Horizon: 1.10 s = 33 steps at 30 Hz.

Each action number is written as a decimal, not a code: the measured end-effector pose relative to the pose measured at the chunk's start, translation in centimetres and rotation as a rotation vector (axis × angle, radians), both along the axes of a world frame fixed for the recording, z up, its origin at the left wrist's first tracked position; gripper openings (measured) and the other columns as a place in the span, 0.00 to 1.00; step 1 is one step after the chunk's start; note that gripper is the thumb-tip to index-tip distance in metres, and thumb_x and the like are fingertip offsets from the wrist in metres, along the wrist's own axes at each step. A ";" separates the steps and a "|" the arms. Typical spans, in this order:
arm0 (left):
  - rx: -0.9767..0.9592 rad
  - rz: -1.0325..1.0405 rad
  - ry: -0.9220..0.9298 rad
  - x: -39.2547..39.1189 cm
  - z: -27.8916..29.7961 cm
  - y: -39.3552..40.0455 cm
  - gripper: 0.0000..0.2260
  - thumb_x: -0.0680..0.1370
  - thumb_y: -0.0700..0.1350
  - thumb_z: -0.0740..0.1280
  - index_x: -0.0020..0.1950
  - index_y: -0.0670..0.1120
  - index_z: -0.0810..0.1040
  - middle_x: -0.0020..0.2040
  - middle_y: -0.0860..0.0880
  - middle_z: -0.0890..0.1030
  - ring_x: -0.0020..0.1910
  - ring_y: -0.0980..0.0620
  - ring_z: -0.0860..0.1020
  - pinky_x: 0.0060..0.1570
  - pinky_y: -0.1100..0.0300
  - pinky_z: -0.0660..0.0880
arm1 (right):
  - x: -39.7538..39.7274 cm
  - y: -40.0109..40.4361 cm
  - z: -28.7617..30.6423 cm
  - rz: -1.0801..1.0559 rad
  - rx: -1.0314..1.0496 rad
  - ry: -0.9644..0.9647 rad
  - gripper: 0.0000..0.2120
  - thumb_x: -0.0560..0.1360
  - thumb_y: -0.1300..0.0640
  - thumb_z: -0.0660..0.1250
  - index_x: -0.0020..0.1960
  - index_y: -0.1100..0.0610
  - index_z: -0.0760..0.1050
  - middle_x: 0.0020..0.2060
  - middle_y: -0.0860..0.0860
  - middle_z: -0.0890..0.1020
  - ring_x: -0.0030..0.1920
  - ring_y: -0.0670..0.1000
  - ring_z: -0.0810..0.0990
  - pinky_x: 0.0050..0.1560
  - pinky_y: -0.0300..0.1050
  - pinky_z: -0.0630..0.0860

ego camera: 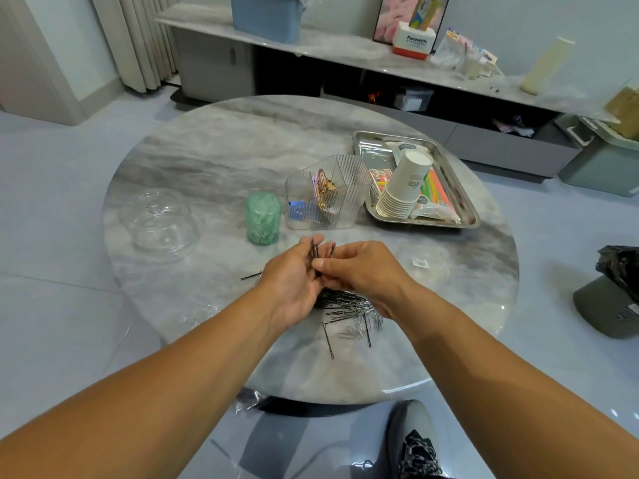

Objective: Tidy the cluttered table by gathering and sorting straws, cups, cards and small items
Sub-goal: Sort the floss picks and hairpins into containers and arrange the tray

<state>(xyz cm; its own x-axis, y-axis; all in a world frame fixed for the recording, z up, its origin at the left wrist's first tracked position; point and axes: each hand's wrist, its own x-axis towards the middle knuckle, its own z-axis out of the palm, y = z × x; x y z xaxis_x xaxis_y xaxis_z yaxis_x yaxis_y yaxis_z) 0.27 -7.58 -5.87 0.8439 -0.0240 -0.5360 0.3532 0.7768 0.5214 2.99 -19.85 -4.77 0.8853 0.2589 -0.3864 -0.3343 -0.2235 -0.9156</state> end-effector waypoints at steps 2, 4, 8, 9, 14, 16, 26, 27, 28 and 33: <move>0.021 -0.006 0.004 -0.1 -0.3 0.4 0.17 0.87 0.46 0.57 0.70 0.37 0.73 0.59 0.41 0.79 0.56 0.47 0.79 0.59 0.53 0.77 | -0.2 0.3 0.1 -0.014 0.065 0.026 0.06 0.74 0.70 0.74 0.50 0.66 0.83 0.41 0.58 0.86 0.38 0.50 0.86 0.40 0.37 0.83; 0.053 -0.038 -0.010 -0.2 -0.5 0.6 0.17 0.86 0.48 0.57 0.68 0.38 0.74 0.57 0.41 0.80 0.51 0.46 0.79 0.50 0.54 0.78 | -0.4 0.5 0.0 -0.037 0.039 -0.007 0.08 0.74 0.71 0.73 0.50 0.63 0.83 0.44 0.58 0.86 0.39 0.52 0.86 0.43 0.40 0.84; 0.019 -0.113 -0.064 -0.4 -0.7 0.9 0.11 0.86 0.42 0.59 0.63 0.38 0.75 0.45 0.44 0.83 0.38 0.53 0.82 0.39 0.61 0.81 | -0.3 0.7 -0.1 -0.073 0.007 -0.094 0.05 0.77 0.69 0.71 0.49 0.61 0.82 0.40 0.60 0.86 0.37 0.52 0.85 0.42 0.42 0.84; 0.010 -0.108 -0.067 -0.4 -0.8 1.0 0.10 0.85 0.37 0.58 0.63 0.39 0.75 0.45 0.43 0.83 0.39 0.53 0.82 0.42 0.61 0.81 | -0.1 0.6 -0.2 -0.093 -0.002 -0.125 0.04 0.78 0.67 0.70 0.49 0.61 0.82 0.40 0.61 0.86 0.36 0.52 0.85 0.40 0.42 0.84; 0.018 0.008 0.010 0.1 -1.2 2.3 0.12 0.84 0.30 0.56 0.63 0.38 0.75 0.50 0.41 0.81 0.50 0.48 0.82 0.50 0.55 0.81 | 0.8 -1.6 -0.9 0.145 -0.499 -0.375 0.11 0.73 0.53 0.77 0.55 0.49 0.83 0.46 0.45 0.84 0.41 0.42 0.81 0.42 0.35 0.73; -0.016 0.039 0.028 0.4 -1.3 3.0 0.10 0.84 0.32 0.57 0.61 0.38 0.76 0.47 0.42 0.81 0.47 0.50 0.82 0.51 0.55 0.81 | 0.3 -1.8 -1.6 0.411 -0.682 -0.440 0.26 0.69 0.44 0.79 0.66 0.44 0.78 0.58 0.45 0.80 0.54 0.45 0.78 0.53 0.40 0.74; -0.092 0.086 0.037 0.2 -2.0 4.7 0.30 0.83 0.63 0.55 0.64 0.37 0.77 0.47 0.40 0.85 0.45 0.46 0.86 0.47 0.51 0.84 | -0.3 -0.2 -3.7 0.516 -1.035 -0.616 0.26 0.72 0.40 0.74 0.68 0.45 0.76 0.58 0.50 0.77 0.60 0.54 0.73 0.60 0.51 0.71; -0.096 0.087 0.035 0.2 -2.1 4.9 0.32 0.83 0.64 0.54 0.65 0.37 0.76 0.49 0.40 0.85 0.47 0.45 0.86 0.48 0.50 0.84 | 0.0 -0.6 -3.5 0.482 -1.015 -0.572 0.24 0.72 0.42 0.75 0.67 0.45 0.78 0.57 0.50 0.78 0.59 0.54 0.75 0.60 0.51 0.72; -0.098 0.090 0.034 0.1 -2.1 5.1 0.33 0.83 0.65 0.53 0.66 0.36 0.76 0.51 0.39 0.85 0.48 0.44 0.86 0.49 0.50 0.84 | 0.2 -0.8 -3.4 0.453 -0.986 -0.530 0.22 0.72 0.44 0.76 0.65 0.45 0.79 0.55 0.49 0.80 0.58 0.53 0.76 0.60 0.51 0.74; -0.107 0.101 0.035 0.0 -2.5 5.5 0.36 0.82 0.67 0.51 0.67 0.36 0.75 0.53 0.38 0.85 0.51 0.43 0.86 0.47 0.49 0.84 | 0.8 -2.0 -3.3 0.366 -0.921 -0.396 0.07 0.72 0.51 0.77 0.47 0.46 0.80 0.38 0.42 0.81 0.45 0.48 0.79 0.48 0.44 0.72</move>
<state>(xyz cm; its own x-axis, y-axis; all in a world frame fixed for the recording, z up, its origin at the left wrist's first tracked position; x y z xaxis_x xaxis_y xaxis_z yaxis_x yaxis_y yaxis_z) 0.30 -2.11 -8.38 0.8255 0.0015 -0.5644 0.2874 0.8595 0.4226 3.83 -21.90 -8.04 0.9180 0.2896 -0.2709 0.1779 -0.9113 -0.3714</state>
